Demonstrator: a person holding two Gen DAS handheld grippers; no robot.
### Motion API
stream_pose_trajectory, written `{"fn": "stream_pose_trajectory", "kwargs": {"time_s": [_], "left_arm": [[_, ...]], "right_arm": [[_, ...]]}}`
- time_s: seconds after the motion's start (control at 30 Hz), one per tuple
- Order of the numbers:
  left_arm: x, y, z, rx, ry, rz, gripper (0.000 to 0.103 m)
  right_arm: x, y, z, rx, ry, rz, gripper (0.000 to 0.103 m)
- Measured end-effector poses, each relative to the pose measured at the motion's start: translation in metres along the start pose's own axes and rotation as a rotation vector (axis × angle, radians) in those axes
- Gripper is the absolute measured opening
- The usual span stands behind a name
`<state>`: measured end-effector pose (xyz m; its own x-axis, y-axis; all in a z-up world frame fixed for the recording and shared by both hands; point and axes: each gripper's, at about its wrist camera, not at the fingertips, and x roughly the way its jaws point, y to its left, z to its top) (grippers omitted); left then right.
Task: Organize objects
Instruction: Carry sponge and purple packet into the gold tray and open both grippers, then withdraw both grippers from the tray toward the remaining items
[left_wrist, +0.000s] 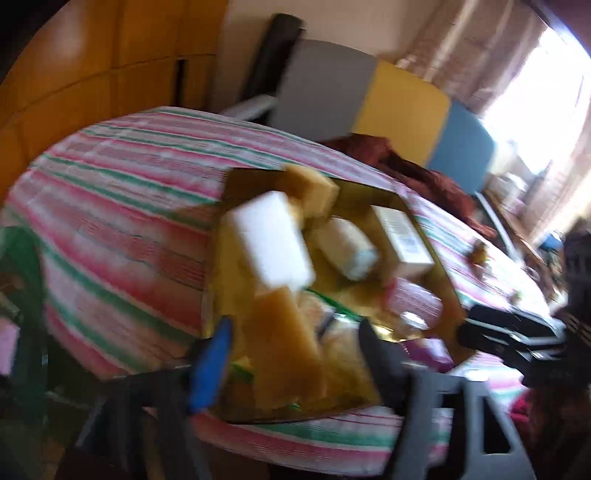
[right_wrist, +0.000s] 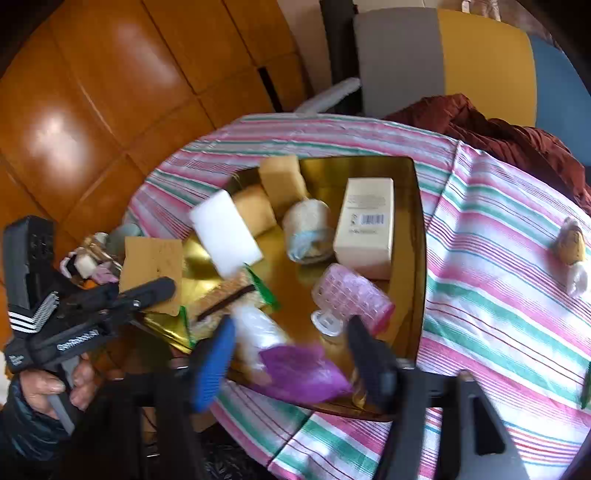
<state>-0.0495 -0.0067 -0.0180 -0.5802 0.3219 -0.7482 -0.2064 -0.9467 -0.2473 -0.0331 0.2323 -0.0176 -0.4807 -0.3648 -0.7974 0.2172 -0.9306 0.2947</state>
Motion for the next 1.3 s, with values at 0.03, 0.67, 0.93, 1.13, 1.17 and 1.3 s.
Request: {"fn": "stream_pose_trajectory", "kwargs": {"time_s": [0.03,0.67,0.93,1.13,1.17,1.3], "left_arm": [[-0.002,0.003,0.0,-0.002,-0.015,0.015,0.078],[-0.03,-0.03,0.005,0.072,-0.157,0.096,0.087],[-0.035,-0.049,0.001,0.137,-0.184,0.133,0.088],[-0.041,-0.063,-0.002,0.196,-0.216,0.168,0.088],[-0.042,-0.065,-0.003,0.209,-0.222,0.176,0.088],[-0.045,-0.073,-0.004,0.243,-0.237,0.19,0.088]], "right_arm": [[0.0,-0.002,-0.002,0.01,0.005,0.0,0.074],[-0.006,-0.002,-0.02,0.051,-0.035,-0.077,0.077],[-0.011,0.002,-0.023,0.031,-0.061,-0.125,0.08],[-0.017,0.001,-0.023,0.032,-0.083,-0.154,0.08],[-0.018,0.0,-0.023,0.036,-0.085,-0.156,0.08],[-0.021,-0.003,-0.024,0.047,-0.095,-0.166,0.08]]}}
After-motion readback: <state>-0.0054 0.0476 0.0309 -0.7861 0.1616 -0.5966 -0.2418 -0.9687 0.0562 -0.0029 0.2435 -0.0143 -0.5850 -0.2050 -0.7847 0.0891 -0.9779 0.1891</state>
